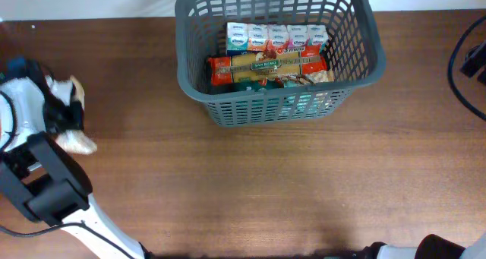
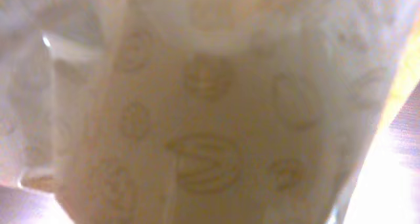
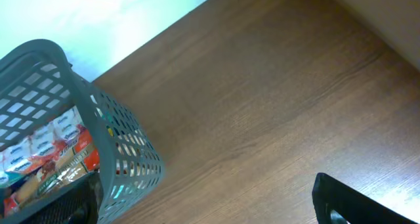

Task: Pack container
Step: 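Move the left gripper to the clear plastic bag and grasp it, then carry the clear bag with the left gripper into the basket and release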

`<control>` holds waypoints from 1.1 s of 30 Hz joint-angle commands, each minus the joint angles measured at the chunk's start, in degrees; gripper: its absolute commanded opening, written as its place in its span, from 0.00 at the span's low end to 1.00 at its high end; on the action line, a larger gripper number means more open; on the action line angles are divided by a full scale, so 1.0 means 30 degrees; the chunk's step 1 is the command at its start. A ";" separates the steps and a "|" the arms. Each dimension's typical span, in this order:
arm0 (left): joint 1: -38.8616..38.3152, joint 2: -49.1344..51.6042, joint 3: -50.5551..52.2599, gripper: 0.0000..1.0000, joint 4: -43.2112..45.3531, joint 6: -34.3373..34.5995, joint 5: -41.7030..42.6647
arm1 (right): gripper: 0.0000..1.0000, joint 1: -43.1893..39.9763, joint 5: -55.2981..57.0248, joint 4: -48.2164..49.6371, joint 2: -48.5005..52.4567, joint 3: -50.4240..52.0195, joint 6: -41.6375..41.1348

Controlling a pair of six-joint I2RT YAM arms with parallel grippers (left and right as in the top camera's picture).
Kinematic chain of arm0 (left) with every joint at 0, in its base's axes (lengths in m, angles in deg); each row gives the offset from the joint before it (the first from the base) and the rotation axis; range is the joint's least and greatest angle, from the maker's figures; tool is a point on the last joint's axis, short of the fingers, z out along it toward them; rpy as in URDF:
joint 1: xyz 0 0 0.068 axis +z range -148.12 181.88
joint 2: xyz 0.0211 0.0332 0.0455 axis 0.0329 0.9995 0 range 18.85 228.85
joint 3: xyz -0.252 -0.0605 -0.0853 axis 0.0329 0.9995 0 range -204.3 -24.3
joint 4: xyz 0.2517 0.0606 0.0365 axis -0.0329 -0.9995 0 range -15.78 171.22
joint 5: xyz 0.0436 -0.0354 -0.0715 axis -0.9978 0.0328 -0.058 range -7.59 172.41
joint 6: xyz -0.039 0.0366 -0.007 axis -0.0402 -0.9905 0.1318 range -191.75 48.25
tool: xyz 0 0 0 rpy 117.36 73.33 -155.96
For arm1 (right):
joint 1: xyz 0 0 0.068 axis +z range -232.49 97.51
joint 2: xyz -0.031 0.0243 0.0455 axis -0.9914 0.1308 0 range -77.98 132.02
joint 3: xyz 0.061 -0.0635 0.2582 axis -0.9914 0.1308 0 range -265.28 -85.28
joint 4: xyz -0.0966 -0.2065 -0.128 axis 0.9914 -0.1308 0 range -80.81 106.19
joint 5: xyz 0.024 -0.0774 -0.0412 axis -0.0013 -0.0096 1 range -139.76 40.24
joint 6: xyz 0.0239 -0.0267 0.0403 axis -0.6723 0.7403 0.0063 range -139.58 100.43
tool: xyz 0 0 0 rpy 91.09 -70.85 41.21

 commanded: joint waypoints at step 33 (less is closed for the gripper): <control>-1.8782 0.4495 -1.9037 0.04 -0.3497 -1.5577 0.2106 | 0.99 -0.0080 0.0117 -0.0007 0.0036 -0.0189 -0.0160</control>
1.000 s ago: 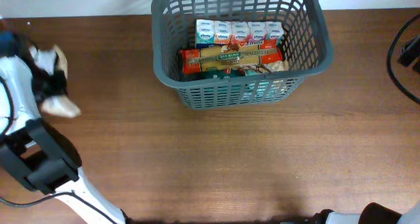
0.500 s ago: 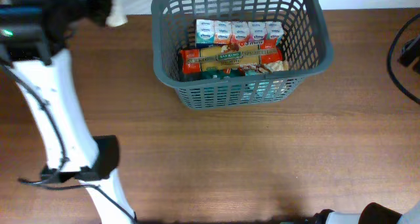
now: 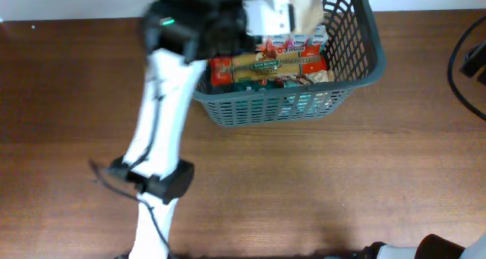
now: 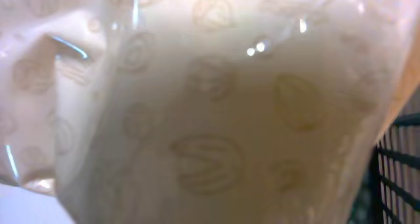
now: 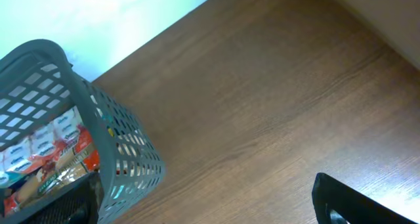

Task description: Pack container

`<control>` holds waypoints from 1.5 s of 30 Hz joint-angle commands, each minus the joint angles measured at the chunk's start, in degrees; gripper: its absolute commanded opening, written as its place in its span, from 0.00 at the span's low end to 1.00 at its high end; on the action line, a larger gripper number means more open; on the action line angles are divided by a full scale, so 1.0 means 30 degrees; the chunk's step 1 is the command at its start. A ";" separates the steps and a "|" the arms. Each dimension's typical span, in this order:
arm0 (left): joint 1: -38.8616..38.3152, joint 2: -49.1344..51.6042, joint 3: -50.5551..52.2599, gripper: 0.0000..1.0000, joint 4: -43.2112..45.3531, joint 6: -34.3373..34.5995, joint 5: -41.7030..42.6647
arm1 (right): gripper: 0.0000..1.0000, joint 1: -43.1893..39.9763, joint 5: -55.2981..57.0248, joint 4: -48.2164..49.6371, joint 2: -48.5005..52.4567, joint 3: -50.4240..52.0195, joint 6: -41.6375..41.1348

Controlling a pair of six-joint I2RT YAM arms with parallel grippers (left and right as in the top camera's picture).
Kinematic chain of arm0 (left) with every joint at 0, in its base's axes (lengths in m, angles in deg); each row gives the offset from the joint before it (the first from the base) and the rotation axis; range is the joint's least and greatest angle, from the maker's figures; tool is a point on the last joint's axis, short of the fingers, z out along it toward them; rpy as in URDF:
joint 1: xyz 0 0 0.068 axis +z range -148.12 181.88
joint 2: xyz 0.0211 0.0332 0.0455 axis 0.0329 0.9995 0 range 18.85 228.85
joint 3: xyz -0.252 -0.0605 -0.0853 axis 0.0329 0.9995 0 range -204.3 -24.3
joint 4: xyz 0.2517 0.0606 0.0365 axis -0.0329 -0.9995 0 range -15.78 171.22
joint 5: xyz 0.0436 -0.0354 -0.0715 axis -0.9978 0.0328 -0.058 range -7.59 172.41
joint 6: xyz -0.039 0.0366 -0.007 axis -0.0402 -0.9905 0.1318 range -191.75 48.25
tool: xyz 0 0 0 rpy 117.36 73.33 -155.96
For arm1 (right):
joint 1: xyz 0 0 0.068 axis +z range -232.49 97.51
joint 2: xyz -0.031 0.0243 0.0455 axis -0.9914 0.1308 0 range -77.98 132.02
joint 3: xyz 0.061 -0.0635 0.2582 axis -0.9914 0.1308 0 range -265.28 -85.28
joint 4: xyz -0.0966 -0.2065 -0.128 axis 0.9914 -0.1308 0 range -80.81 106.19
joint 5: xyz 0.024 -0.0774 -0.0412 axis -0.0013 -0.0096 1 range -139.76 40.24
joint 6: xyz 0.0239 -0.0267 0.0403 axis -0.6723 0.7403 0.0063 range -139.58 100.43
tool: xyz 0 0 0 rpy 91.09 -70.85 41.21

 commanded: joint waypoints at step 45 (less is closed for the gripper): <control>1.0025 -1.4047 0.4452 0.99 -0.2178 1.3916 -0.7395 | 0.99 -0.0080 0.0117 0.0000 0.0036 -0.0189 -0.0160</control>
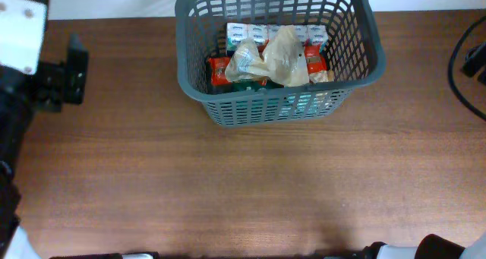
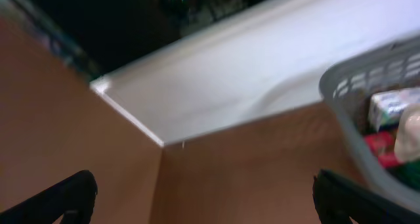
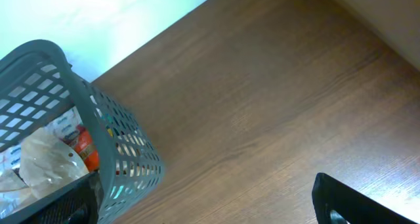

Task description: Pack container

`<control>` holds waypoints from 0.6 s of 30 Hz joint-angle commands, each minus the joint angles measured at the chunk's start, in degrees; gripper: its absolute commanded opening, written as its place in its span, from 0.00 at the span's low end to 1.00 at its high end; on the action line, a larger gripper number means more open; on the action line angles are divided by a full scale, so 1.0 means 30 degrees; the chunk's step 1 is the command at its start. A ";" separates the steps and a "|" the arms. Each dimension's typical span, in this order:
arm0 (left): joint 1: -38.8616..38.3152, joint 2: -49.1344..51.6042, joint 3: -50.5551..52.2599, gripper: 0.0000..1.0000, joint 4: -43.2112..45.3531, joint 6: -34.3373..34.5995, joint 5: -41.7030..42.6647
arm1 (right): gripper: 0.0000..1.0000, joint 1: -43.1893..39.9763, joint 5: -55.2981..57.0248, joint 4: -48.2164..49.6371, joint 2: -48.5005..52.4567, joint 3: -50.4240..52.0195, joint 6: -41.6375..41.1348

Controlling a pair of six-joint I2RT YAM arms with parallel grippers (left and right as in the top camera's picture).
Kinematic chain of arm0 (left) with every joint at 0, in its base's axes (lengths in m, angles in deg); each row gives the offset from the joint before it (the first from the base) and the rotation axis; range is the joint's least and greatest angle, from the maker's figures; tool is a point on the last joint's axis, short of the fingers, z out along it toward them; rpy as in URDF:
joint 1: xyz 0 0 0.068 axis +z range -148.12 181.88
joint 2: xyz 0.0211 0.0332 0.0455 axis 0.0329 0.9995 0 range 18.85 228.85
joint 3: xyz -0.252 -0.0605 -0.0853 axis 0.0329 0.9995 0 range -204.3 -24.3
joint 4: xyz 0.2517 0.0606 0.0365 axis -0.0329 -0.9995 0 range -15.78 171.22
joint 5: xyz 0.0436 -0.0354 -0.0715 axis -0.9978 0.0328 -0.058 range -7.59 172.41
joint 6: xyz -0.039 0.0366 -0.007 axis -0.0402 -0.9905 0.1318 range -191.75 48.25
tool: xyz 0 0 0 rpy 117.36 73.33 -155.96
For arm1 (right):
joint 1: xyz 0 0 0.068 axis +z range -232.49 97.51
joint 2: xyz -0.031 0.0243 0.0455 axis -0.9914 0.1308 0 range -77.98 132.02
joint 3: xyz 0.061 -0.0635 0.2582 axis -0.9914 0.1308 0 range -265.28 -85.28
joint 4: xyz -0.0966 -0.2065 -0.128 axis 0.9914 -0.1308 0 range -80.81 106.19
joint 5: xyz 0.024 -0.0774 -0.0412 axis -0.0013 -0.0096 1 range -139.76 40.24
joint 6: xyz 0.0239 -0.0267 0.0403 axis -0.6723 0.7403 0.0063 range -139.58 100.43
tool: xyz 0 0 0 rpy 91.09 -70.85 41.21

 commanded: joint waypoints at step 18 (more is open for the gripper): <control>0.0882 0.0102 0.0656 0.99 -0.3665 0.0831 -0.0044 | 0.99 0.0430 0.0124 0.0000 -0.0015 -0.0197 -0.0160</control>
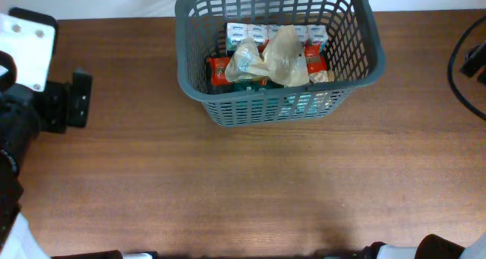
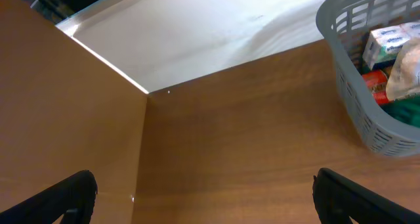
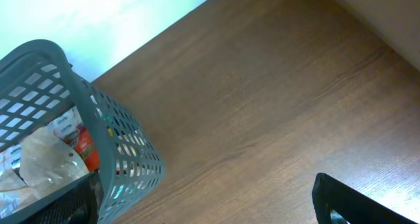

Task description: Pack container

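Observation:
A grey slotted basket (image 1: 194, 80) stands at the table's far middle, holding small white cartons (image 1: 243, 33) and red packets (image 1: 219, 69). A clear crumpled bag (image 1: 278, 54) lies on top of them, also showing as the bag (image 2: 407, 69) in the left wrist view and the bag (image 3: 39, 155) in the right wrist view. My left gripper (image 2: 210, 204) is open and empty over the table's left part, well left of the basket (image 2: 367, 119). My right gripper (image 3: 203, 207) is open and empty, to the right of the basket (image 3: 125, 158).
My left arm (image 1: 45, 107) fills the left edge of the overhead view. A black cable (image 1: 463, 54) hangs at the right edge. A white wall (image 2: 216, 33) rises behind the brown table (image 1: 250, 183).
My left arm has shifted a little nearer along the left side of the table, and its view now takes in more of the basket. The bag and the right gripper are unchanged.
My left gripper was shut on the clear bag at the table's far left. Then it held the bag over the basket. Later the bag lay in the basket on the packets, with the gripper open back at the left, where it stays.

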`<control>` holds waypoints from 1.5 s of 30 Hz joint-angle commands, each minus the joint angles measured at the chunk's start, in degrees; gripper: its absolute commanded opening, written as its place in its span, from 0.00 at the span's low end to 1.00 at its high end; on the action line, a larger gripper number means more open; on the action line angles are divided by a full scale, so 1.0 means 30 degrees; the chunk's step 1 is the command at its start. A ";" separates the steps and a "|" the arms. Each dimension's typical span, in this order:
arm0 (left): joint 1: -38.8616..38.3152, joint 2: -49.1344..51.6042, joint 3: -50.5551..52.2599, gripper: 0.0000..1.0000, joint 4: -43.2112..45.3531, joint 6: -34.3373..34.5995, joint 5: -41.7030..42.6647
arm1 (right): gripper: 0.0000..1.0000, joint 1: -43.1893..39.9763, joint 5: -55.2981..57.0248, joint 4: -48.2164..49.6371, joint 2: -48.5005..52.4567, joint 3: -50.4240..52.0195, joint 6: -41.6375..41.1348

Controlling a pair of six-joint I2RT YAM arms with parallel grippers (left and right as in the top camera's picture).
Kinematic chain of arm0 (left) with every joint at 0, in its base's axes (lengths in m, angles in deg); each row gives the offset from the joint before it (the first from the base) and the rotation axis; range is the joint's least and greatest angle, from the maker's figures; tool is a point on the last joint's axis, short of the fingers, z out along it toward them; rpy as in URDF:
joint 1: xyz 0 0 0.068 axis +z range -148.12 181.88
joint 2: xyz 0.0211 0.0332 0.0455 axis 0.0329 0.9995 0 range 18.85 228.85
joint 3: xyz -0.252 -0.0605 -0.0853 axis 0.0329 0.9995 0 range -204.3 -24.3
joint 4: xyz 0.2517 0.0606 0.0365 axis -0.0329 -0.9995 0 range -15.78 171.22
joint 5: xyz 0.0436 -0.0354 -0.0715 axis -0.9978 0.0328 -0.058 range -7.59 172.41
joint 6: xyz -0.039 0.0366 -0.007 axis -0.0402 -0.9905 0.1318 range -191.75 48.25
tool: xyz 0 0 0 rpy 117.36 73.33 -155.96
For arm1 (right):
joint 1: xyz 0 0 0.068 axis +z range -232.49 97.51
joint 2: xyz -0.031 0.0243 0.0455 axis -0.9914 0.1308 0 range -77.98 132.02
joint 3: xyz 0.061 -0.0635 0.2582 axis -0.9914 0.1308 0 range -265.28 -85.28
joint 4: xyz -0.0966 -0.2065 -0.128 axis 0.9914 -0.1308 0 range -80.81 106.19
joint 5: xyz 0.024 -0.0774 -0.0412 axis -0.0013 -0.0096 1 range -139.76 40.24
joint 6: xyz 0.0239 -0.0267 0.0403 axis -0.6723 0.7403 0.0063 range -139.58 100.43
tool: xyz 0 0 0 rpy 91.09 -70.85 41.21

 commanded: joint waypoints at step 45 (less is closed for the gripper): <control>0.0117 0.0007 0.0044 0.99 -0.0058 0.0393 0.0073 | 0.99 0.8531 0.2900 2.0480 -2.9128 3.7565 -0.0087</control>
